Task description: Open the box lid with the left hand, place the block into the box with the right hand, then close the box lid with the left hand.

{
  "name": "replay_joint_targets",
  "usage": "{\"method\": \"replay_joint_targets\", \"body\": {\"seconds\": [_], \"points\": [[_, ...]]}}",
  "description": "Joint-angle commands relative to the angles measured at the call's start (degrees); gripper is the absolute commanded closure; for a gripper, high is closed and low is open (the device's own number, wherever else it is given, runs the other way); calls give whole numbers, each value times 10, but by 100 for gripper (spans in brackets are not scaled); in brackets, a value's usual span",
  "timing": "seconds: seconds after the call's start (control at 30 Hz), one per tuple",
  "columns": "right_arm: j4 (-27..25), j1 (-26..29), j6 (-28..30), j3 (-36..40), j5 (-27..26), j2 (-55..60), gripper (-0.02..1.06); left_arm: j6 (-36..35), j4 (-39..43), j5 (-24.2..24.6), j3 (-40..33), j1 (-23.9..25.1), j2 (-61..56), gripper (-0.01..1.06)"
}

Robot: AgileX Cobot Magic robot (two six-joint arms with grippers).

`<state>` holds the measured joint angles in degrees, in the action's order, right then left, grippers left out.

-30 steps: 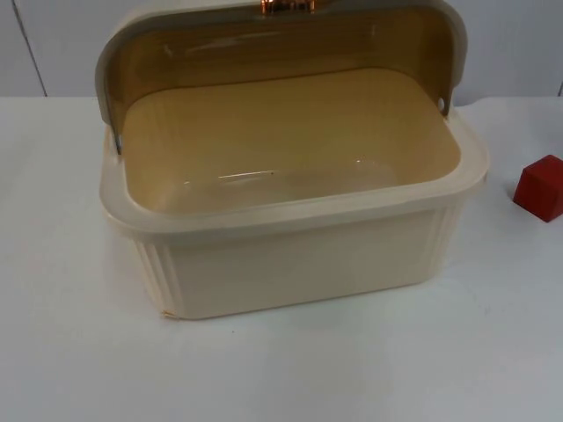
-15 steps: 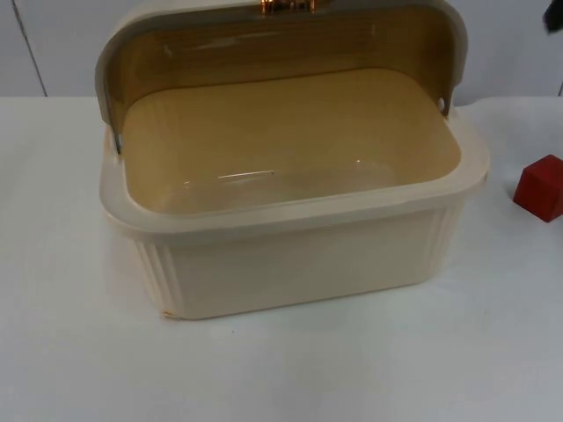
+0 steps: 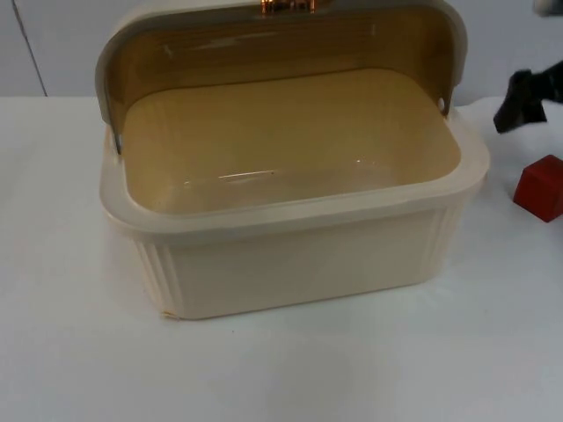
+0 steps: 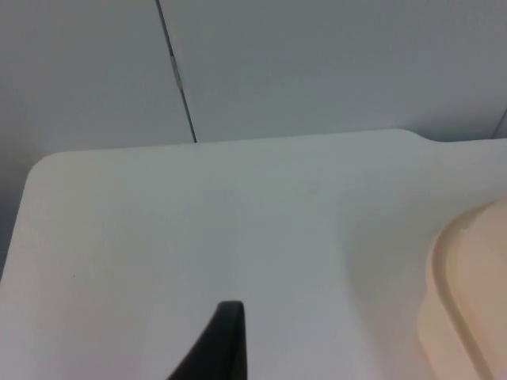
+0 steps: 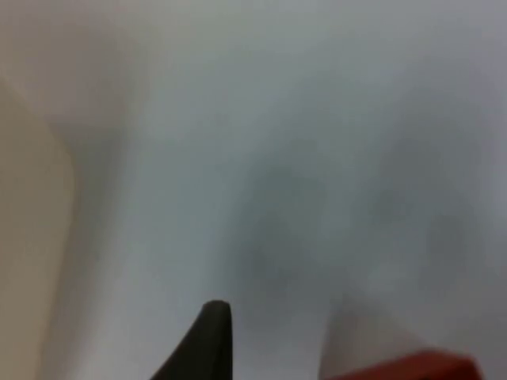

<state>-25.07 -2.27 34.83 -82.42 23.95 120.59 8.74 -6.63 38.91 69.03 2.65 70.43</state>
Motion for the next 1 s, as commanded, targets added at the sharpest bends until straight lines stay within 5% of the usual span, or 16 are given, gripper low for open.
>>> {"method": "replay_joint_targets", "body": {"seconds": [0.0, 0.27, 0.77, 0.9, 0.97], "points": [[-6, -3, 15, 21, -23, -1, 0, -1, 4, 5, -2, -4, -5, 0], [-10, -3, 35, 79, -91, -1, 0, -1, 9, 6, -2, -4, -2, 0], [-7, -3, 84, 79, -57, 14, 0, -1, 0, 12, -2, -4, -1, 0], [-6, -3, 96, 79, -55, 14, 9, -1, 0, 12, -2, -4, -1, 0], [-6, -3, 96, 79, -54, 14, 27, -1, 1, 11, -2, -4, -2, 0]]}}
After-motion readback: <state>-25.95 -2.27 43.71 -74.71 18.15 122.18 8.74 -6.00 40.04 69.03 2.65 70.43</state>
